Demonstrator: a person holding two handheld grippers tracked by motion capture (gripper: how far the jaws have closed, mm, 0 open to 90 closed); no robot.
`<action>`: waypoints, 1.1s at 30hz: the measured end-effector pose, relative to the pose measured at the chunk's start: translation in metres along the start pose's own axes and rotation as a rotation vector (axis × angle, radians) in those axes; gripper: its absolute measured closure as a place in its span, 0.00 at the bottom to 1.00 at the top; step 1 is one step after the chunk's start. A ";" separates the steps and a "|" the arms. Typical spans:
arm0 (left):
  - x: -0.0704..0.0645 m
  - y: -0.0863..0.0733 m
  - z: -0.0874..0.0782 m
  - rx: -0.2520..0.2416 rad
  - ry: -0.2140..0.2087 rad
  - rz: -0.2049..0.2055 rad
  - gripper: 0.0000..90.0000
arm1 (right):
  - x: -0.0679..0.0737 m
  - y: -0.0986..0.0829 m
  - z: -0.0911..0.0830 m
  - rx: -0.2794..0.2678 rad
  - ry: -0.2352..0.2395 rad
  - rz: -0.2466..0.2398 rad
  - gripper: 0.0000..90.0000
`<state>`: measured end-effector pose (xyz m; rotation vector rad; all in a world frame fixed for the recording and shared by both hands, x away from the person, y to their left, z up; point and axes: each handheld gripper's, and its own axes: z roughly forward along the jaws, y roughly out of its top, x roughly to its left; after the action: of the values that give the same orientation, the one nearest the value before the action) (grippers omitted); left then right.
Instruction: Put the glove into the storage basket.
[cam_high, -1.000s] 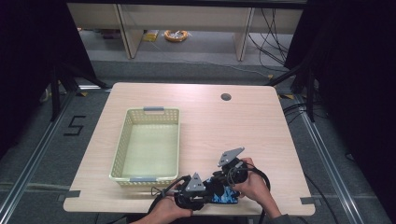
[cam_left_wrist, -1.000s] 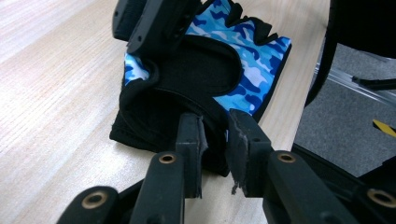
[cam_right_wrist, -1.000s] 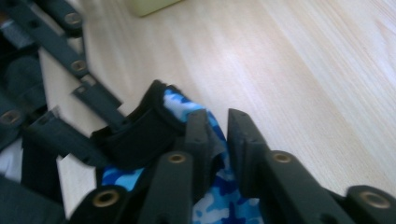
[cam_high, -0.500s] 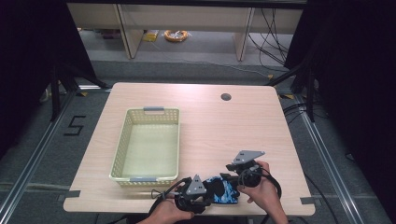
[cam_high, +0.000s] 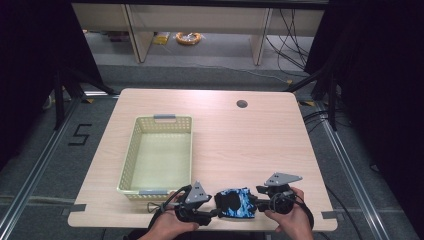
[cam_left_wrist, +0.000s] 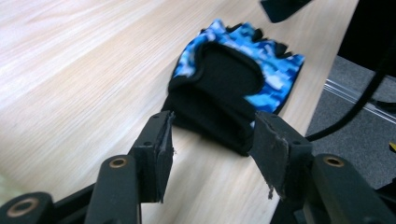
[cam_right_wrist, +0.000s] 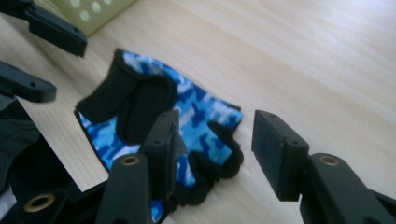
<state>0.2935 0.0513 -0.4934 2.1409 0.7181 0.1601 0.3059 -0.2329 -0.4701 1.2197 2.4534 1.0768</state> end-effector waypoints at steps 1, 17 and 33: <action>0.000 -0.001 0.001 -0.015 -0.003 -0.015 0.52 | -0.001 -0.003 0.000 0.022 -0.008 0.041 0.54; 0.002 -0.006 0.008 0.045 -0.035 -0.044 0.53 | -0.001 -0.015 0.027 0.098 0.026 0.141 0.50; 0.004 -0.011 0.009 0.061 -0.037 -0.083 0.52 | -0.006 -0.024 0.028 0.039 0.104 0.152 0.91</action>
<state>0.2951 0.0527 -0.5081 2.1615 0.7978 0.0545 0.3081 -0.2320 -0.5076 1.4159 2.5036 1.1641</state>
